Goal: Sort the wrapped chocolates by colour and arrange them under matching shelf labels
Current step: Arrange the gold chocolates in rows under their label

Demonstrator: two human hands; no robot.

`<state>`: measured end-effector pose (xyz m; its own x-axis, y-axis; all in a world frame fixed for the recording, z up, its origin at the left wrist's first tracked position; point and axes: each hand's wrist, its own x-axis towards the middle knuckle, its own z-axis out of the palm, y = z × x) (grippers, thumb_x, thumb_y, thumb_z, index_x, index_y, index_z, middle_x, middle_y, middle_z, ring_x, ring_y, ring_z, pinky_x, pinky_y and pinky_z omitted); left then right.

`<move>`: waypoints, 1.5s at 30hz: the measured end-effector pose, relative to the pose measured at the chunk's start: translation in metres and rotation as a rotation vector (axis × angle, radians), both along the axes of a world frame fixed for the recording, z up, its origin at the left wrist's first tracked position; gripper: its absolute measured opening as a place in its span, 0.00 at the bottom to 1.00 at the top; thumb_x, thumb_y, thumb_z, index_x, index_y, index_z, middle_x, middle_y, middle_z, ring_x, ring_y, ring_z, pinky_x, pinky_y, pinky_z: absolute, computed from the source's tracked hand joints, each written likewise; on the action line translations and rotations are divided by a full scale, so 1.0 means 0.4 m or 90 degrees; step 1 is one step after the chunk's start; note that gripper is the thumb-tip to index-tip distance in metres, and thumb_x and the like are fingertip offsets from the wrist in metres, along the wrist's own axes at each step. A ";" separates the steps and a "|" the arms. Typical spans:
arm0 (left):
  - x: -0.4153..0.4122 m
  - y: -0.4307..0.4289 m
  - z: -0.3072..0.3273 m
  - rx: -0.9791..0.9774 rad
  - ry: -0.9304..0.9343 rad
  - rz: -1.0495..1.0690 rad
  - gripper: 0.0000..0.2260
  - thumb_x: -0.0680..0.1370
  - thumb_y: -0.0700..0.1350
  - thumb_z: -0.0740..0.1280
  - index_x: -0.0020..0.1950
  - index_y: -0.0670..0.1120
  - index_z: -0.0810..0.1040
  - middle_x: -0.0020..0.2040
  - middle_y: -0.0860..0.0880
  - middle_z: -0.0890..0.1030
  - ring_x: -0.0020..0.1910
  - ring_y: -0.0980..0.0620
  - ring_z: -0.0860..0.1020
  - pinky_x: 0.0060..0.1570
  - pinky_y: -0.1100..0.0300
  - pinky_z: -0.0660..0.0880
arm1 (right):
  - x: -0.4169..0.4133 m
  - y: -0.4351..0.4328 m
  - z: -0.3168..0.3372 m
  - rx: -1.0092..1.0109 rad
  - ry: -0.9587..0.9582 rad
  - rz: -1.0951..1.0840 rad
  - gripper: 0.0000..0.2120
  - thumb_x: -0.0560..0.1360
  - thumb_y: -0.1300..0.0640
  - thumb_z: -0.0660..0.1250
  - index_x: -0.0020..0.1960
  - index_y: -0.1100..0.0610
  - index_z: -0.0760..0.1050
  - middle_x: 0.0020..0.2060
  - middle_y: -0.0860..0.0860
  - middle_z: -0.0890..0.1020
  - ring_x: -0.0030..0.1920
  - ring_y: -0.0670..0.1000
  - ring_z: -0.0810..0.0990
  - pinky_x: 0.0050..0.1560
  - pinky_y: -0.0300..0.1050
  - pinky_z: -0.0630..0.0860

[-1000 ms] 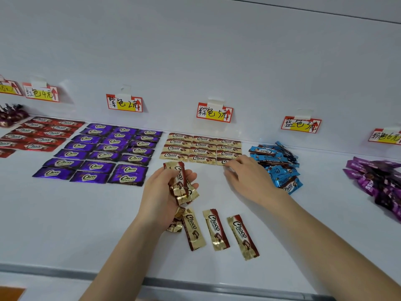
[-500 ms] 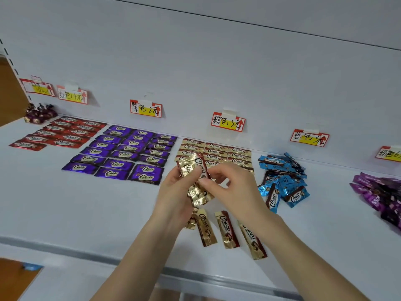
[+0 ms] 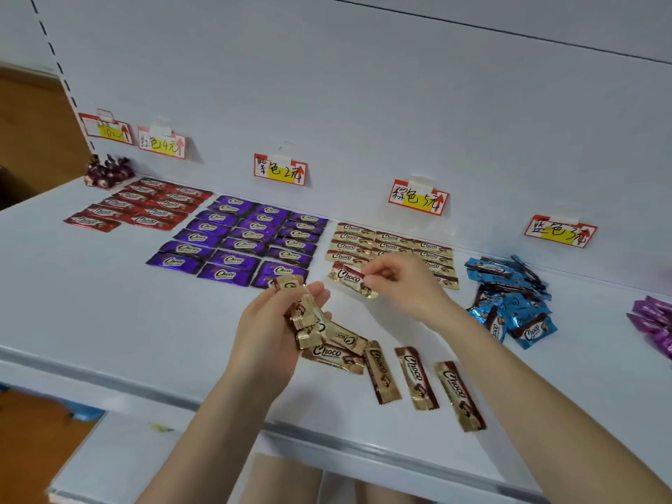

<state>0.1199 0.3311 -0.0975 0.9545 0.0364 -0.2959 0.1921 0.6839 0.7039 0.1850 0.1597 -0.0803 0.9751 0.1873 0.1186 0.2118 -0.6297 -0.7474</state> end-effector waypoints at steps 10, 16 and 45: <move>-0.024 0.017 -0.017 0.033 -0.051 0.073 0.07 0.78 0.37 0.61 0.55 0.41 0.75 0.47 0.44 0.84 0.48 0.49 0.83 0.35 0.56 0.81 | 0.003 0.021 -0.081 -0.292 -0.187 0.010 0.13 0.78 0.55 0.60 0.61 0.55 0.74 0.53 0.51 0.75 0.55 0.50 0.71 0.49 0.38 0.64; -0.023 0.010 -0.028 0.039 -0.074 0.103 0.06 0.77 0.39 0.62 0.53 0.42 0.76 0.45 0.46 0.85 0.48 0.48 0.83 0.36 0.56 0.81 | -0.007 0.032 -0.088 -0.350 -0.192 0.043 0.14 0.79 0.52 0.56 0.56 0.56 0.76 0.52 0.53 0.76 0.54 0.52 0.70 0.51 0.47 0.70; -0.032 0.014 -0.015 -0.009 -0.061 0.034 0.09 0.78 0.31 0.57 0.53 0.38 0.75 0.45 0.41 0.84 0.44 0.48 0.84 0.34 0.57 0.80 | -0.001 0.031 -0.037 -0.222 -0.146 0.040 0.16 0.80 0.54 0.55 0.66 0.56 0.70 0.60 0.51 0.73 0.60 0.48 0.70 0.55 0.37 0.65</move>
<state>0.1071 0.3369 -0.1034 0.9754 0.0841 -0.2040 0.0876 0.7007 0.7080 0.1846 0.1723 -0.0951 0.9160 0.3134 0.2505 0.3945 -0.8167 -0.4210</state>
